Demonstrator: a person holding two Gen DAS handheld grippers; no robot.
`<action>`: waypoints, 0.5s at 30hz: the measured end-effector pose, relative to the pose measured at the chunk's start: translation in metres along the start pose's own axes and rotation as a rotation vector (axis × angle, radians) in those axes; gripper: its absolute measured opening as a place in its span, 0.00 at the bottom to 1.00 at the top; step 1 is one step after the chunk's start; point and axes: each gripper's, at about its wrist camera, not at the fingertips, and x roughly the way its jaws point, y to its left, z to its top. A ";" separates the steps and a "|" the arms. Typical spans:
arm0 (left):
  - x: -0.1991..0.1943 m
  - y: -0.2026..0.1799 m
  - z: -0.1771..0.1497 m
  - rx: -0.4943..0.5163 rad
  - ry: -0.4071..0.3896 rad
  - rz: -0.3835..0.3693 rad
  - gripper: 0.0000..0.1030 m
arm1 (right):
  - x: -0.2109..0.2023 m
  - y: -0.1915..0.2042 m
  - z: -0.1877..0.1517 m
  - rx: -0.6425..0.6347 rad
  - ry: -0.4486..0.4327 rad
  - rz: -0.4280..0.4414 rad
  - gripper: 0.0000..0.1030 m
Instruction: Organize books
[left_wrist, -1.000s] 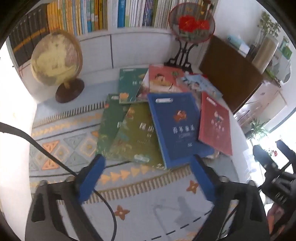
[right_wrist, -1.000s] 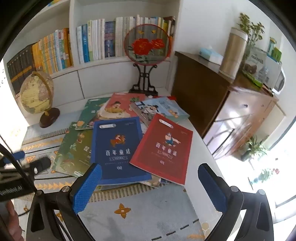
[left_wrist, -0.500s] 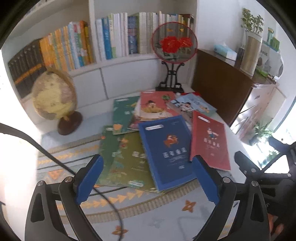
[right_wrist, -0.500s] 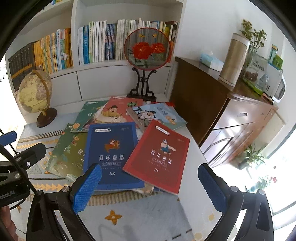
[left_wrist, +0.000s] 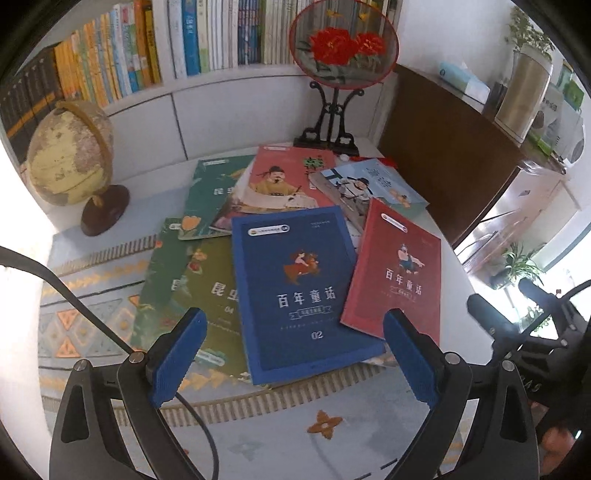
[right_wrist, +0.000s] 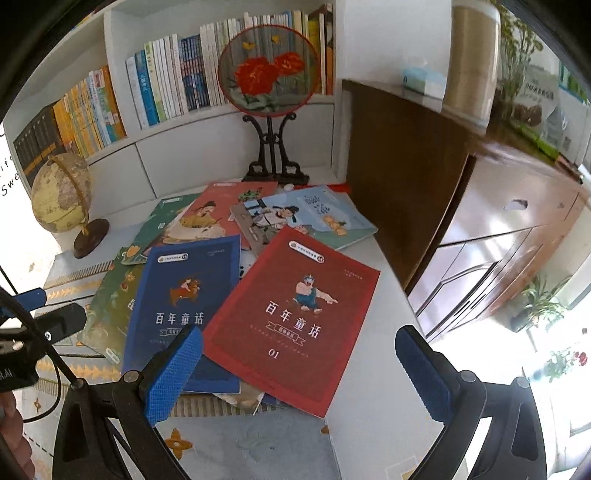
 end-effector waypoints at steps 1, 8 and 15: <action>0.001 -0.001 0.003 0.006 0.001 -0.004 0.93 | 0.004 -0.002 0.000 0.006 0.010 0.010 1.00; 0.008 -0.013 0.017 0.037 -0.005 0.049 0.93 | 0.021 -0.013 0.002 0.051 0.086 0.010 1.00; 0.020 -0.016 0.022 0.063 0.003 -0.010 0.93 | 0.017 -0.010 0.011 0.054 0.080 -0.020 1.00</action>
